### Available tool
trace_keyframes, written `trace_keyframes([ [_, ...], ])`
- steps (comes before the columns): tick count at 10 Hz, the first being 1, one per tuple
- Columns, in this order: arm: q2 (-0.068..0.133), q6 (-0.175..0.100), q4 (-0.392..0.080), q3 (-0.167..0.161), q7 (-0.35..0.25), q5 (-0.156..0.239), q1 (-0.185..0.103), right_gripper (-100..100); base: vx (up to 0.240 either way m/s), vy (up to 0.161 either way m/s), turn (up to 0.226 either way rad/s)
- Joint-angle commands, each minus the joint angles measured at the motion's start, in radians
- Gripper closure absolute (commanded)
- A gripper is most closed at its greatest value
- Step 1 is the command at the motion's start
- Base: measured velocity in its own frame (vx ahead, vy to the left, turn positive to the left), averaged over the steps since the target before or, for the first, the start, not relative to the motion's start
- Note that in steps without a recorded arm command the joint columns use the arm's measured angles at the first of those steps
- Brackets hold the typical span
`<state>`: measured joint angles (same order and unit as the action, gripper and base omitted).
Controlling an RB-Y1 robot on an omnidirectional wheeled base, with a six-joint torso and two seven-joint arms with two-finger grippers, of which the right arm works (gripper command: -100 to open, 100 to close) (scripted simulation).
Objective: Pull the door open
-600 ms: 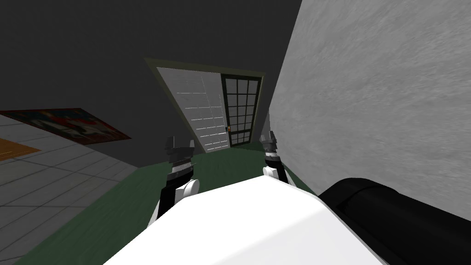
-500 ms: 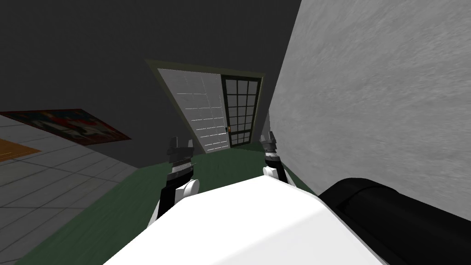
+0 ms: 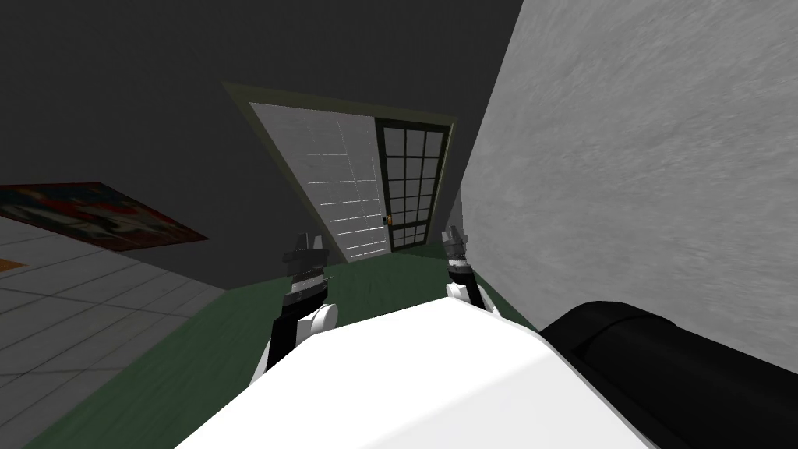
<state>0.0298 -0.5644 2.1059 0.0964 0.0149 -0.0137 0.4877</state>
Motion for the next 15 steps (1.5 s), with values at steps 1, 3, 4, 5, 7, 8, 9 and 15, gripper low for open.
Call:
trace_keyframes([
  [1,0.009,-0.011,-0.039,0.012,0.029,-0.020,-0.016,-100,0.131,0.053,-0.004],
  [3,0.018,-0.026,-0.085,0.027,0.065,-0.046,-0.030,-100,0.136,0.032,-0.005],
  [4,0.021,-0.031,-0.101,0.032,0.077,-0.055,-0.035,-100,0.135,0.043,-0.004],
  [5,0.024,-0.036,-0.117,0.036,0.090,-0.064,-0.040,-100,0.114,0.035,-0.006],
  [7,0.032,-0.052,-0.169,0.052,0.130,-0.094,-0.057,-100,0.134,0.046,-0.004],
  [8,0.034,-0.058,-0.187,0.058,0.144,-0.104,-0.063,-100,0.128,0.033,-0.008],
  [9,0.037,-0.064,-0.206,0.064,0.159,-0.114,-0.068,-100,0.103,0.018,-0.001],
  [15,0.050,-0.100,-0.323,0.100,0.250,-0.181,-0.106,-100,0.094,0.040,-0.004],
])
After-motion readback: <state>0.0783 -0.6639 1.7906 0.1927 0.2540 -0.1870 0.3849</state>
